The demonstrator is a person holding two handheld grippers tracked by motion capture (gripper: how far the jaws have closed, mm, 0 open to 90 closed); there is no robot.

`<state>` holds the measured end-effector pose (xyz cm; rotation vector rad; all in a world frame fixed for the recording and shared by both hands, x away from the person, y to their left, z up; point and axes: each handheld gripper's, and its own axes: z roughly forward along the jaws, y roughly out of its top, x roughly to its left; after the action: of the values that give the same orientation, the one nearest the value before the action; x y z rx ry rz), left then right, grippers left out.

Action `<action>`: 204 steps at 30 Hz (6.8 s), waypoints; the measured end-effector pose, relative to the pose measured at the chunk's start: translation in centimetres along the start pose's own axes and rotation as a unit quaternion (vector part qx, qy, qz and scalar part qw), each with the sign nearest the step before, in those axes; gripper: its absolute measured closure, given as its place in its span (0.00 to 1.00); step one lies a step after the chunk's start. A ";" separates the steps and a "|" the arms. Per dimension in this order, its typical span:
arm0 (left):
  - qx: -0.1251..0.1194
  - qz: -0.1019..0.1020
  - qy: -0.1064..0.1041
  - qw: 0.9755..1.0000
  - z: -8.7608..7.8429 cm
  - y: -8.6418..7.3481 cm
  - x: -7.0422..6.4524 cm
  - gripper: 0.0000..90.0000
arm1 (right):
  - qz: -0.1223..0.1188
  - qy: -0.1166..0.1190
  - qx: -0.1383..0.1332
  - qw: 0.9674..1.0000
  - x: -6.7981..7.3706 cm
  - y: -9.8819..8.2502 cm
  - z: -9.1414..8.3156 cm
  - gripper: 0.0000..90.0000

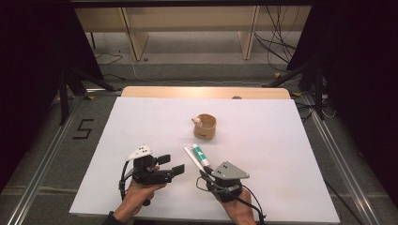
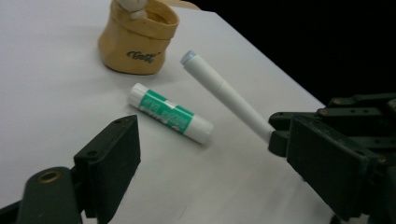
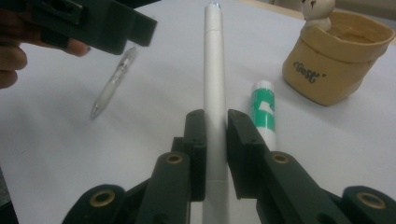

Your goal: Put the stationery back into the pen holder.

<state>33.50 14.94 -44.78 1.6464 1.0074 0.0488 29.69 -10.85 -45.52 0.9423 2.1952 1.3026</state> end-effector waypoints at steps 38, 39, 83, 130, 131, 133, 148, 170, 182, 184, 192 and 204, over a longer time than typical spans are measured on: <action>-0.050 -0.212 -0.114 0.969 2.9 1.3 0.3 0.73 | -0.022 -0.002 -0.055 0.998 0.9 0.2 -1.1 0.88; -0.051 -0.213 -0.113 0.969 3.0 1.2 0.3 0.75 | -0.022 -0.002 -0.056 0.998 0.8 0.2 -1.2 0.88; -0.143 -0.097 -0.034 0.984 3.5 8.2 2.1 0.86 | 0.032 0.003 -0.043 0.999 -2.5 -1.7 -4.0 0.37; -0.140 0.013 0.087 0.986 10.9 14.4 3.6 0.86 | 0.042 0.011 -0.027 0.999 -2.7 -2.7 -4.0 0.32; -0.139 0.014 0.089 0.986 11.1 14.4 3.6 0.86 | 0.042 0.011 -0.026 0.999 -2.7 -2.7 -4.0 0.31; -0.135 0.016 0.094 0.986 11.4 14.5 3.8 0.86 | 0.042 0.011 -0.026 0.999 -2.7 -2.7 -4.0 0.31; -0.113 0.026 0.108 0.987 12.6 14.5 4.2 0.86 | 0.043 0.012 -0.026 0.999 -2.7 -2.7 -4.1 0.31; -0.087 0.040 0.124 0.988 13.4 14.0 5.0 0.86 | 0.042 0.014 -0.024 0.999 -2.7 -2.7 -4.0 0.31; -0.075 0.033 0.125 0.989 13.7 13.9 5.1 0.81 | 0.042 0.015 -0.021 0.999 -2.7 -2.8 -4.0 0.31; -0.073 0.036 0.122 0.989 13.5 14.0 5.1 0.72 | 0.042 0.015 -0.021 0.999 -2.7 -2.8 -4.0 0.31; -0.070 0.012 0.122 0.990 12.1 14.8 4.7 0.37 | 0.042 0.015 -0.021 0.999 -2.7 -2.8 -3.9 0.31; -0.067 -0.007 0.095 0.993 8.3 14.4 5.0 0.23 | 0.043 0.013 -0.019 0.999 -2.8 -2.7 -3.9 0.31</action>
<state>49.25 11.86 -38.29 1.5320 1.1359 0.2630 28.15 -16.08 -46.02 1.0208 2.1622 1.3984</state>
